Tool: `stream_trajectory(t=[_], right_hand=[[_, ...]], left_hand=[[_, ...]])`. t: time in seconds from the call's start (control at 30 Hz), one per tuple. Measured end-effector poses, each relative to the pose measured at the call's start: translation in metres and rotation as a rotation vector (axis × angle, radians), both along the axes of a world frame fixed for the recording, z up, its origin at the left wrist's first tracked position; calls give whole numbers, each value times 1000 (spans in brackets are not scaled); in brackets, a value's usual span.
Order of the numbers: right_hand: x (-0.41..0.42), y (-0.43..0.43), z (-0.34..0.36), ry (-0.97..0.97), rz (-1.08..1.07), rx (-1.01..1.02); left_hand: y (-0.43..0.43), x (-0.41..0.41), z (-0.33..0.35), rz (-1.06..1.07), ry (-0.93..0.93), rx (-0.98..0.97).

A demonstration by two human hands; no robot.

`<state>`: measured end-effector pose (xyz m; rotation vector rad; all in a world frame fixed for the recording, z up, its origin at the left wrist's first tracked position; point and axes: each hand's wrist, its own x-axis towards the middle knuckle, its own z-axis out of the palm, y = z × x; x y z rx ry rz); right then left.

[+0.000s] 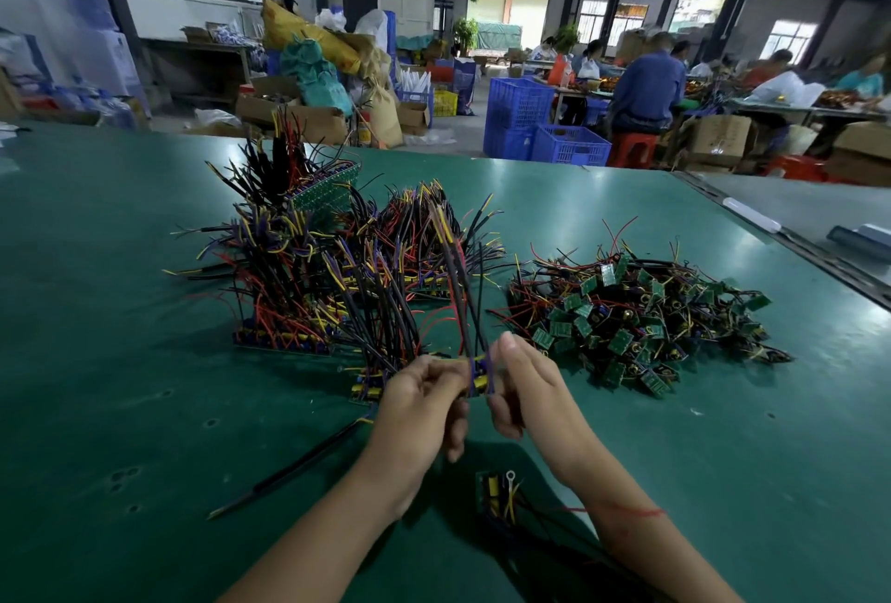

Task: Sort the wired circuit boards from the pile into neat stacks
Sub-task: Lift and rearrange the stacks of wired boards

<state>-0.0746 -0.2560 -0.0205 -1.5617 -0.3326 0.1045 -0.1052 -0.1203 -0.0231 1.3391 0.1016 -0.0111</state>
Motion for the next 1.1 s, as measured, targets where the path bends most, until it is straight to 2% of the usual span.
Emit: stream_trajectory(t=[0.13,0.23,0.37,0.53,0.63,0.7,0.77,0.93,1.1], right_hand=[[2,0,-3,-41,17,-83],[2,3,-5,-101,-4,-173],[2,5,-10,-195,-81,-298],[2,7,-11,-239,-112,-216],[1,9,-13,-164,-73,-188],[1,9,-13,-118,-53,-243],[1,8,-12,-90,-27,-300],[-2,10,-8,88,54,-180],[-6,16,-6,119,64,-138]], left_hand=[[0,2,-5,113,-118,67],[0,2,-8,98,-172,136],[1,3,-13,36,-130,164],[0,3,-13,-81,-78,124],[1,2,-10,-111,-186,168],[2,2,-9,-96,-249,235],[4,3,-10,-86,-253,251],[4,3,-10,-125,-211,223],[3,3,-13,-108,-234,198]])
